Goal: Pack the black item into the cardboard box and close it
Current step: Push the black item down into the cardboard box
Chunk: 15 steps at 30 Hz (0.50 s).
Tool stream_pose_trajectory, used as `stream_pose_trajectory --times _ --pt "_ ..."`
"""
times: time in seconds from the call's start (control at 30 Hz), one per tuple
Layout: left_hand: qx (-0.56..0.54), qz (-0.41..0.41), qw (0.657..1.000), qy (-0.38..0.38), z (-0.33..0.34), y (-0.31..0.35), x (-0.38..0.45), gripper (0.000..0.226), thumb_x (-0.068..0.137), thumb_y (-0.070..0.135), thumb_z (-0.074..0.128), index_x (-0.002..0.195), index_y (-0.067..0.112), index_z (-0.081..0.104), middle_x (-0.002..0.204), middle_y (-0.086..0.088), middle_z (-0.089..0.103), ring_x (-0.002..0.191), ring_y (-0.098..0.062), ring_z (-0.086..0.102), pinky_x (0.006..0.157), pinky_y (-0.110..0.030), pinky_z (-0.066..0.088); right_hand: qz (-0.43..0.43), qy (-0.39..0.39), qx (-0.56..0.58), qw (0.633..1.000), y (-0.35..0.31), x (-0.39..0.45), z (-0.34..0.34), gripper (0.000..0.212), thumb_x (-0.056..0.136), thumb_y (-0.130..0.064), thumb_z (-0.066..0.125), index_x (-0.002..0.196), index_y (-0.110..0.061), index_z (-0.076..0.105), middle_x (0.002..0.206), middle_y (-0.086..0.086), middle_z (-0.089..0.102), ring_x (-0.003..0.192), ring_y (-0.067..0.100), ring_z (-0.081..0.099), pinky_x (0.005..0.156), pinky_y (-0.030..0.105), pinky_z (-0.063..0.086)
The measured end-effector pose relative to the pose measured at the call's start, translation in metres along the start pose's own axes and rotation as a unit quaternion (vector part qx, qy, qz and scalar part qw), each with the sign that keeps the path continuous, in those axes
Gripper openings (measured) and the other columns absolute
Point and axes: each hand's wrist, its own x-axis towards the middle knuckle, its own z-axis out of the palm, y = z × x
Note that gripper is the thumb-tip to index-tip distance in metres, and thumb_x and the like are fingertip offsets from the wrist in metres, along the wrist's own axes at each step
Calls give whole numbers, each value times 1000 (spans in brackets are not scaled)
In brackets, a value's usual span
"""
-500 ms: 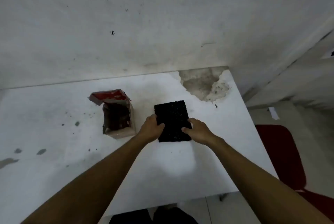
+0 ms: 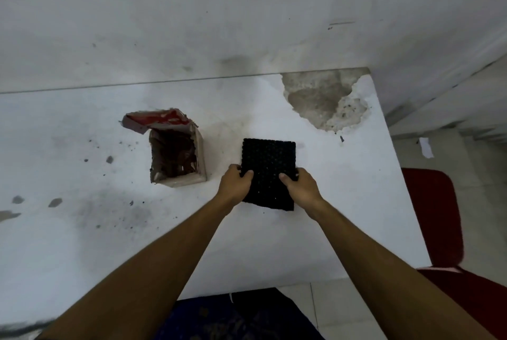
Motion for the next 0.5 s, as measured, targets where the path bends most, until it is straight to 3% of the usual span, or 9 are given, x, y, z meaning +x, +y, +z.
stream_pose_trajectory --times 0.13,0.2,0.3,0.4,0.5 --pt "-54 -12 998 2 -6 -13 -6 32 89 36 63 112 14 60 107 -5 67 93 -18 65 72 -28 55 41 -44 102 993 6 -7 5 35 87 -21 69 121 -14 63 110 1 70 95 15 69 72 22 56" --pt "-88 -7 996 -8 -14 -17 -12 24 86 26 68 106 16 61 104 -4 69 90 -16 68 69 -25 56 55 -68 122 989 3 -13 2 37 78 -9 72 114 -12 66 104 3 73 90 15 71 63 20 55" --pt "-139 -1 989 -43 -28 -17 -23 32 81 9 69 110 16 58 106 -6 70 91 -17 70 67 -24 56 41 -98 122 987 -4 -20 -3 42 67 -3 72 106 -15 68 102 4 75 89 16 72 62 20 55" --pt "-173 20 983 -55 -39 -14 -37 35 82 9 67 114 20 56 106 -4 71 91 -16 71 65 -22 55 8 -124 144 982 -17 -29 -4 41 68 -15 78 107 -24 70 102 -2 77 92 13 73 70 24 56" --pt "-211 51 976 -29 -52 -13 -51 30 90 30 63 119 21 60 111 1 71 99 -13 69 75 -24 55 -18 -140 171 975 -34 -41 -1 34 80 -39 75 109 -23 72 104 -4 77 96 14 73 80 32 57"
